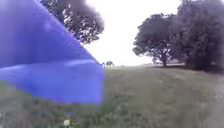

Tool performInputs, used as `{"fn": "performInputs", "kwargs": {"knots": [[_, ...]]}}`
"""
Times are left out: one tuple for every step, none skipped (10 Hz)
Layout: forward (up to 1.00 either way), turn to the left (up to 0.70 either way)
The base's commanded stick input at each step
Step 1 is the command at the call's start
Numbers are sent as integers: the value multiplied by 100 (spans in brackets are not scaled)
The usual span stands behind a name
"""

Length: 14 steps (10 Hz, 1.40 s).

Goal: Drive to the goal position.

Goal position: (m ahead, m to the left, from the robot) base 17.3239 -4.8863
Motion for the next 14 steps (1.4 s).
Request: {"fn": "performInputs", "kwargs": {"knots": [[100,-40],[100,-40],[100,0],[100,0],[100,0],[100,0],[100,0],[100,0],[100,0],[100,0],[100,0],[100,21],[100,40],[100,40]]}}
